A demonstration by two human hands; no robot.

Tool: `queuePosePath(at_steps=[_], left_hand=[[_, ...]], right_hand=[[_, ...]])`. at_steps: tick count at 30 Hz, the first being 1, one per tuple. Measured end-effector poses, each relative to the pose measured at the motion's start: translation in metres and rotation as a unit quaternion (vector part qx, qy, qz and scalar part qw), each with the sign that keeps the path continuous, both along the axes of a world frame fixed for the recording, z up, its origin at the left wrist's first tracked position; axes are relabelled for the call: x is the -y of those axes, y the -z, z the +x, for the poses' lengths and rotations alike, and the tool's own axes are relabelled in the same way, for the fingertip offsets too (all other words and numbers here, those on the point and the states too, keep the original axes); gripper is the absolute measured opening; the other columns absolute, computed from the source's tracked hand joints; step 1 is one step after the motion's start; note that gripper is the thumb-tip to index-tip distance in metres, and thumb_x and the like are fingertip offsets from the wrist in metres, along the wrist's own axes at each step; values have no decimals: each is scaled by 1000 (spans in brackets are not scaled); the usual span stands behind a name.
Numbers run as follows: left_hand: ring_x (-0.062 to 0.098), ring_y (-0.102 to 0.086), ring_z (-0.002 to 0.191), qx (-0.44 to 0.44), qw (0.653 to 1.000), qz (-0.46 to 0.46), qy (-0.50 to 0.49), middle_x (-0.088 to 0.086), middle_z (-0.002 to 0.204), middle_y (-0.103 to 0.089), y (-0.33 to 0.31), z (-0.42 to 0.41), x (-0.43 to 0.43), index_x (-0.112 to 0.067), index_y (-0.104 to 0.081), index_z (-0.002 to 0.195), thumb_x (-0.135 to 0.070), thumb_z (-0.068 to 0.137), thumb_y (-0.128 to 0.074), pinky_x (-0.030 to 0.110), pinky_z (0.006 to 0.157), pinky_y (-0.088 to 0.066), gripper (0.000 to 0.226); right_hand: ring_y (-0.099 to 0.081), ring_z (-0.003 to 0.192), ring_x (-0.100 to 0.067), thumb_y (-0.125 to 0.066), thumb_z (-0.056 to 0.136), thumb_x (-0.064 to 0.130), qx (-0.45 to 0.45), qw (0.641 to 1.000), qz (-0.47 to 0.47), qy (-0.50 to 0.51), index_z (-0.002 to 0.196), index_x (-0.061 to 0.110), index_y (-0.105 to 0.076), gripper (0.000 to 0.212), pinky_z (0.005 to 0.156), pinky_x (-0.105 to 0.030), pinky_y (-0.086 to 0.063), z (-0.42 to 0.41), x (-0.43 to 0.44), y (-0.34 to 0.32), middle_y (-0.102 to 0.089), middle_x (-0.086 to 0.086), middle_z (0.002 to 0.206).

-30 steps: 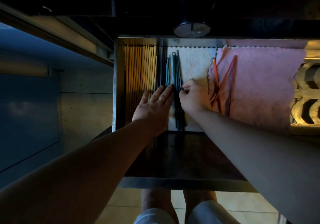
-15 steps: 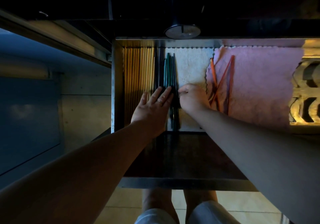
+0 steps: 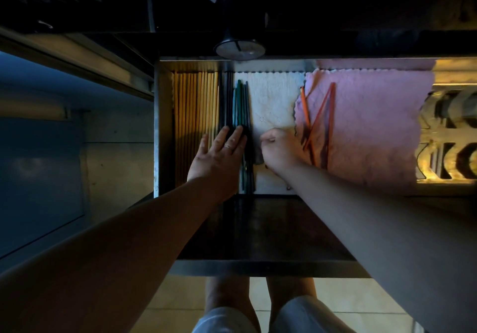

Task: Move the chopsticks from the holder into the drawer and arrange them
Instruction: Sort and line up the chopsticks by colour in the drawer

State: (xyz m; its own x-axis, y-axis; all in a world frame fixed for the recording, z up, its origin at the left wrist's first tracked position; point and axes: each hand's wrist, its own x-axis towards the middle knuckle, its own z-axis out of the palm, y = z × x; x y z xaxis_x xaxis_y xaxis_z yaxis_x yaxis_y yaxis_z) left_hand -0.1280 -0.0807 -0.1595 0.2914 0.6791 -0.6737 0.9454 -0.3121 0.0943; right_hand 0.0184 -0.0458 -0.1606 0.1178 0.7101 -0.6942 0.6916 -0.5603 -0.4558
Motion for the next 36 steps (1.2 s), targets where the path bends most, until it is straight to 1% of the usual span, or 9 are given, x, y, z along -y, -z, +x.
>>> queuePosePath(at_steps=[3,6,11,19,22,26,29,32,36], left_hand=[[23,16,148,26,999,4,-19,-3,161,19,-7,10,-2,-23,8,154,-23,93,-47,47,116,5,82],[27,-14,146,99,993,32,-62,2,160,-18,-17,31,-5,-23,-23,151,-18,88,-51,45,115,-18,69],[32,-54,116,170,968,-24,-183,11,127,-54,-17,83,-15,-13,-47,128,-22,91,-56,46,93,-48,39],[33,-66,94,111,924,-65,-360,14,101,-67,8,146,-23,-11,-59,107,-29,85,-61,32,72,-50,28],[33,-68,85,105,915,-71,-383,12,95,-70,12,153,-22,-15,-67,105,-32,85,-56,35,72,-56,28],[32,-66,88,121,915,-76,-377,12,93,-69,12,149,-20,-13,-69,103,-29,84,-59,28,63,-42,26],[33,-63,85,145,919,-63,-362,10,87,-66,4,136,-17,-14,-68,98,-25,85,-59,29,63,-39,19],[27,-56,75,142,918,-27,-368,4,81,-59,-4,115,-12,-19,-65,94,-27,86,-60,29,62,-39,12],[20,-58,71,115,923,-15,-367,1,82,-59,-8,88,-8,-23,-60,92,-33,90,-58,29,58,-45,11]], right_hand=[[-63,105,-22,-52,85,14,8,999,23,26,93,21,-70,21,94,-30,-48,18,-1,-4,-68,-5,112],[-61,110,-31,-55,82,5,26,996,60,54,91,10,-70,18,98,-36,-46,40,-2,-8,-69,-14,111],[-60,88,-32,-51,80,-12,39,988,87,125,93,-14,-63,18,65,-9,-33,81,3,-8,-66,-30,96],[-43,88,-13,-53,87,-2,-7,999,23,40,110,-1,-55,23,65,-18,-36,119,4,-5,-48,-3,85],[-32,84,-11,-52,92,14,64,995,20,-74,99,19,-43,13,55,12,-22,128,1,-14,-28,9,67],[-27,66,-12,-50,94,16,64,993,31,-96,95,17,-38,13,53,16,-12,132,-1,-23,-21,10,65],[-26,56,-5,-53,91,13,38,998,28,-49,91,15,-43,10,49,11,-22,127,1,-15,-28,9,64],[-42,68,-18,-56,82,2,-19,998,32,50,74,14,-45,18,56,-19,-35,112,5,-2,-40,-1,65],[-46,57,-11,-58,77,2,-67,996,21,46,61,21,-44,29,55,-20,-35,90,11,5,-46,3,60]])
